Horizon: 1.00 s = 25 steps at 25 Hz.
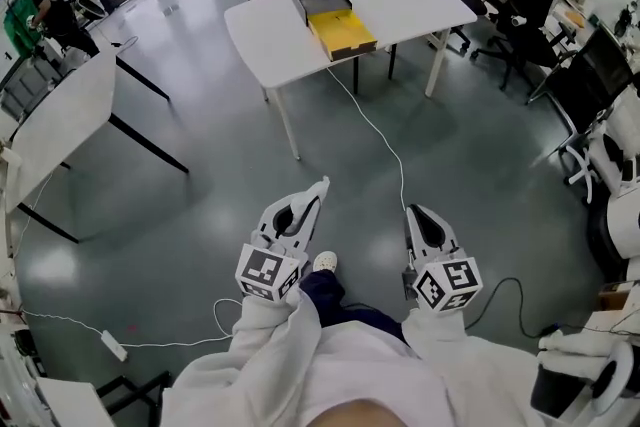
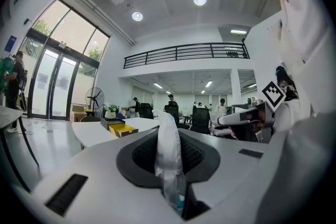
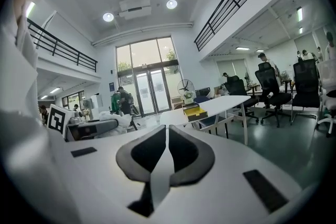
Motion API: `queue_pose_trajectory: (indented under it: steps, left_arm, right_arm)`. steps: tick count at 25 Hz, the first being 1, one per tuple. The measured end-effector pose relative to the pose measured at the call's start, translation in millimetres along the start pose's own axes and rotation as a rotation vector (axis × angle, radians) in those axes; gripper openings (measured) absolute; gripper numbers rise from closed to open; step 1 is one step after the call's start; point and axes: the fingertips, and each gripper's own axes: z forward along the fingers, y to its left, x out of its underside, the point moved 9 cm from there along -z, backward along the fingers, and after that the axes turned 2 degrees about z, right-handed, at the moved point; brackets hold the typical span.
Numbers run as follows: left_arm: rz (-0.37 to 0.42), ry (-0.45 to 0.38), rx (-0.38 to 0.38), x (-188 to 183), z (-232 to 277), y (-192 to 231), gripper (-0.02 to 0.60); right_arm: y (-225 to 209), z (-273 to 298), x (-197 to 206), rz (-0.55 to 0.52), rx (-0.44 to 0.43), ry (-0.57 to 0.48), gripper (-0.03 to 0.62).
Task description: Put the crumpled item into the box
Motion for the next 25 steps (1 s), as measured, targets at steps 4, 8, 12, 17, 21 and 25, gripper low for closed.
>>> queue_pose_trajectory:
  steps: [4, 8, 12, 17, 21, 25]
  left_arm:
    - [0.002, 0.003, 0.014, -0.6, 19.7, 21.0, 0.055]
    - [0.003, 0.014, 0.028, -0.9, 37.1, 44.9, 0.055]
    - [0.015, 0.024, 0.044, -0.6, 51.3, 64.1, 0.055]
    - [0.026, 0.025, 0.064, 2.8, 67.9, 89.3, 0.055]
    - [0.027, 0.029, 0.078, 2.4, 76.3, 101.5, 0.055]
    - [0.021, 0.027, 0.083, 2.5, 81.5, 106.2, 0.055]
  right_arm:
    - [-7.7, 26.7, -8.6, 0.003, 0.013, -0.004, 0.039]
    - [-11.9, 55.2, -13.8, 0.040, 0.019, -0.006, 0.040]
    - [-14.7, 81.1, -18.1, 0.074, 0.020, -0.013, 0.040]
    - [-16.5, 110.4, -18.1, 0.081, 0.028, -0.022, 0.038]
    - [-15.9, 122.4, -21.2, 0.083, 0.036, -0.022, 0.038]
    - [-18.6, 127.7, -22.5, 0.088, 0.042, -0.014, 0.039]
